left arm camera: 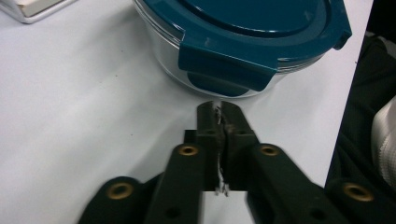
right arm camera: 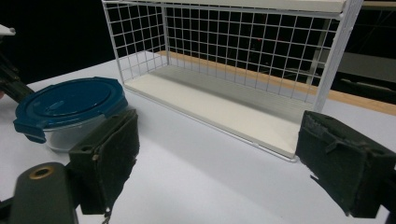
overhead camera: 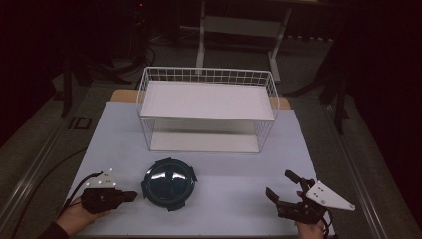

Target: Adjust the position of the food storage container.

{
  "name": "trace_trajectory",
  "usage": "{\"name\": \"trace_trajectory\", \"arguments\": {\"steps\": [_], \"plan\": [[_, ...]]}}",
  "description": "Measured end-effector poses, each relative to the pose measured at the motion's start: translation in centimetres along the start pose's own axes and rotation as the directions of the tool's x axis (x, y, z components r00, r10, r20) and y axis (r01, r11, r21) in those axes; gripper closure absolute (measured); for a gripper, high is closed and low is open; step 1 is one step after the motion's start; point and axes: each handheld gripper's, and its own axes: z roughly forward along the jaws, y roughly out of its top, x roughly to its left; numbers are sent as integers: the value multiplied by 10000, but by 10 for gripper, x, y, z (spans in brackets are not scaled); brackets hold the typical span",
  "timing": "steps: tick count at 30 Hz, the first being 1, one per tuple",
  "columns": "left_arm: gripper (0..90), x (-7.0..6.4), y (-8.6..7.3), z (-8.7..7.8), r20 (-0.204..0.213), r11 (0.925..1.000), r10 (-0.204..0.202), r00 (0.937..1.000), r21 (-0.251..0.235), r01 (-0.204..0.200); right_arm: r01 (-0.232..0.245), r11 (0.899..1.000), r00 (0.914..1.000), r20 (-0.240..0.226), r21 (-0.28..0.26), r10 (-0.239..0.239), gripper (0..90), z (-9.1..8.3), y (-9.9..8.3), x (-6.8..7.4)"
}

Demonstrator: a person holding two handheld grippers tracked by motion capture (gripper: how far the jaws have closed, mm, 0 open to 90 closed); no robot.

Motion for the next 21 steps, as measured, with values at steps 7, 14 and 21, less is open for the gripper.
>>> {"name": "trace_trajectory", "arguments": {"steps": [7, 14, 21], "plan": [[897, 3, 8, 5, 91, 10000, -60, 9999, 62, 59, -19, 10000, 10000, 1, -7, 19, 131, 0, 0, 0], [899, 3, 13, 6, 93, 10000, -13, 10000, 9, 13, -48, 10000, 10000, 1, 0, 48, 131, 0, 0, -1], [899, 4, 16, 7, 29, 9999, -120, 9999, 37, 119, -80, 9999, 10000, -52, 71, 81, 131, 1, -1, -1]]}}
